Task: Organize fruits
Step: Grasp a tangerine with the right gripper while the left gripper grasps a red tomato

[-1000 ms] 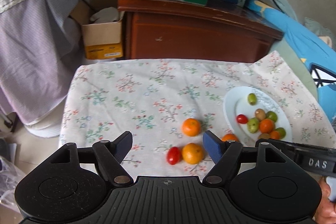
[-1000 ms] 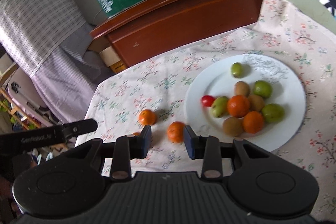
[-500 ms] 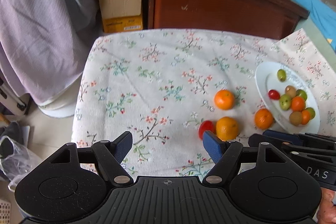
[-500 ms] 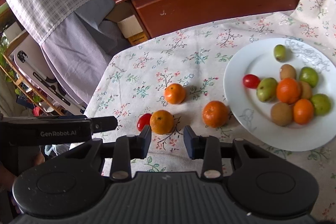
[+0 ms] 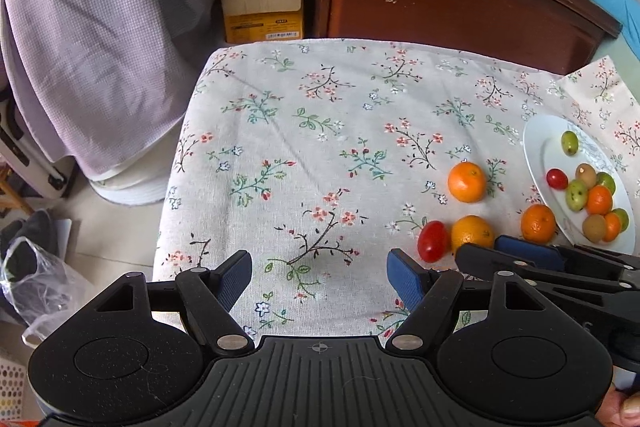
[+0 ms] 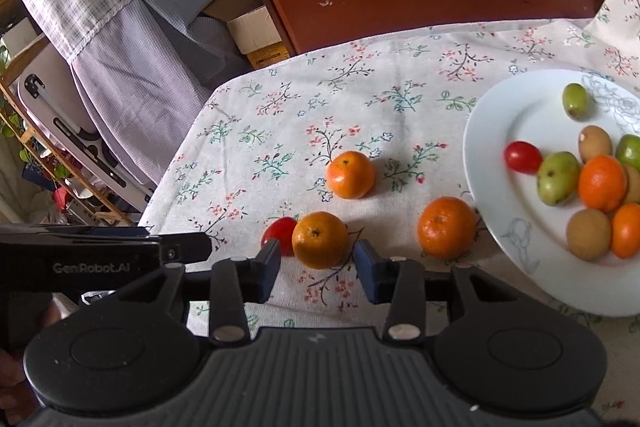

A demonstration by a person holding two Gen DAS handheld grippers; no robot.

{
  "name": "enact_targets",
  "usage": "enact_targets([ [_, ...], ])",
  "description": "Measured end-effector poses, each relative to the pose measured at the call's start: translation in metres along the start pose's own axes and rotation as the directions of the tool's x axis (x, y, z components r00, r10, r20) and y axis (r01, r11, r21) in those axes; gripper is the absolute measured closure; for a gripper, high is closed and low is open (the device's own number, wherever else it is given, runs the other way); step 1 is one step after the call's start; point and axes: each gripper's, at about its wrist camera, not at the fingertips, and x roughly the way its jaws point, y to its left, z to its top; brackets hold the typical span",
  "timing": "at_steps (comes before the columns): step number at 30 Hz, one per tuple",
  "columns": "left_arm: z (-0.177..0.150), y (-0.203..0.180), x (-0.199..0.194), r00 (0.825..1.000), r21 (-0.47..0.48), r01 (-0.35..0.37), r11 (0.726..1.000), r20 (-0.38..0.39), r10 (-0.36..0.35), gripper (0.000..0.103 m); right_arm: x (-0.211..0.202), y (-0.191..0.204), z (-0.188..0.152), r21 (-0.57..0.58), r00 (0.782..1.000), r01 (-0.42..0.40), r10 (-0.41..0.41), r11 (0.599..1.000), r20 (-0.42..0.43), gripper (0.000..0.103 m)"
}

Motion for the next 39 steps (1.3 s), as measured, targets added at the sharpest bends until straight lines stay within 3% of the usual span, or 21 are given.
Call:
enact_targets([
  [4,-0.001,-0.002,0.002,1.0,0.013,0.005,1.0,-0.005,-0.005,0.028,0.006,0.003,0.0,-0.013,1.0,0.009,-0.009,1.0,0.007,0.06],
  [7,-0.002,-0.005,0.003,1.0,0.031,0.014,0.999,-0.007,-0.014,0.028,0.007,0.006,0.0,-0.038,1.0,0.027,-0.026,0.999,0.015,0.07],
  [12,-0.002,-0.01,0.002,0.999,0.055,0.039,0.998,0.001,-0.039,0.028,0.002,0.002,0.001,-0.019,1.0,0.025,-0.025,0.999,-0.001,0.071],
  [18,-0.005,-0.021,0.006,0.997,0.101,0.073,0.992,0.005,-0.074,0.028,-0.018,-0.005,-0.001,-0.005,0.997,0.074,-0.074,0.997,-0.025,0.071],
  [25,-0.008,-0.036,0.012,0.99,0.144,0.133,0.981,0.023,-0.137,0.032,-0.054,-0.025,0.002,0.077,0.997,0.067,-0.063,0.995,-0.05,0.071],
  [31,-0.009,-0.05,0.02,0.985,0.18,0.163,0.97,0.032,-0.172,0.052,-0.066,-0.036,-0.002,0.104,0.998,0.05,-0.046,0.993,-0.041,0.071],
  [39,-0.006,-0.058,0.022,0.985,0.209,0.153,0.966,0.049,-0.167,0.073,-0.064,-0.033,-0.003,0.096,0.999,0.021,-0.017,0.995,-0.046,0.071],
])
